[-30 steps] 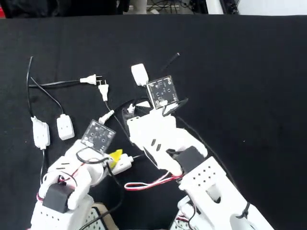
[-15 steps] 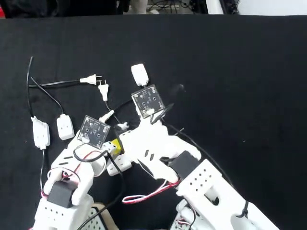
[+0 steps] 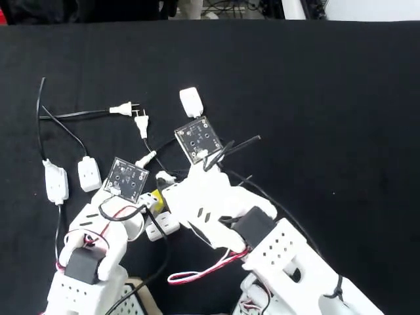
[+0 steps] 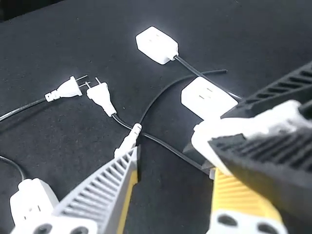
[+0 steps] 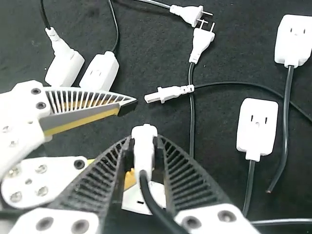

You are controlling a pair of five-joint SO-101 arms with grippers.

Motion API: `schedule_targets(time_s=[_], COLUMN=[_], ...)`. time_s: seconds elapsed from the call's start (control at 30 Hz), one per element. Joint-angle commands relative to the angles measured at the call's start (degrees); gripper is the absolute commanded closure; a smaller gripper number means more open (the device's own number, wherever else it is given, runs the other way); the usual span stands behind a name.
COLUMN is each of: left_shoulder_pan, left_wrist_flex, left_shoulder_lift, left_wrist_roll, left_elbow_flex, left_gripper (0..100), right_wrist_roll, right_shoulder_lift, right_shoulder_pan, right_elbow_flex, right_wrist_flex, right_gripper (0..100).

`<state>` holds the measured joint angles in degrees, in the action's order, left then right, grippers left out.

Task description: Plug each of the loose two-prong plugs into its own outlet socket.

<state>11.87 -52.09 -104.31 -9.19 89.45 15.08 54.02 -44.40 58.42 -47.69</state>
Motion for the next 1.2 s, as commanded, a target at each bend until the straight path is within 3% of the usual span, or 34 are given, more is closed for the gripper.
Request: schedule_targets(time_s=[0.0, 0.27, 0.37, 0.57, 0.7, 0.83, 0.93, 1.07, 1.17], left_shoulder_pan=[-1.1, -1.19, -1.19, -0.66, 1.27, 5.41, 9.19, 10.77, 10.59], left_wrist_flex=[1.85, 0.62, -4.57, -23.12, -28.13, -25.14, -23.38, -18.46, -12.4], left_shoulder_lift=[-0.26, -0.26, -0.26, -0.18, 2.73, 17.05, 29.8, 41.23, 44.22], left_wrist_roll=[0.7, 0.26, -0.35, -14.33, -17.23, -19.16, -21.01, -21.63, -21.8], left_elbow_flex=[-0.66, -0.75, -2.42, -14.29, -17.98, -17.71, -19.91, -22.64, -21.32], left_gripper=[76, 76, 76, 76, 73, 72, 72, 71, 71], right_wrist_roll=[-2.55, -4.22, -4.84, -11.69, -13.71, -14.59, -21.1, -28.48, -29.98], right_shoulder_lift=[0.66, 0.66, 0.66, -1.54, -9.01, -16.66, -19.12, -18.33, -18.33], right_shoulder_pan=[-2.11, -0.53, 5.36, 22.86, 27.69, 27.96, 29.63, 36.04, 42.37], right_elbow_flex=[-2.68, -7.34, -12.0, -27.65, -33.8, -35.56, -35.56, -35.47, -35.56], right_wrist_flex=[-2.02, -8.35, -12.75, -31.65, -37.89, -38.59, -38.59, -38.59, -40.35], right_gripper=[98.6, 98.7, 98.7, 98.7, 98.7, 98.7, 98.7, 98.7, 98.7])
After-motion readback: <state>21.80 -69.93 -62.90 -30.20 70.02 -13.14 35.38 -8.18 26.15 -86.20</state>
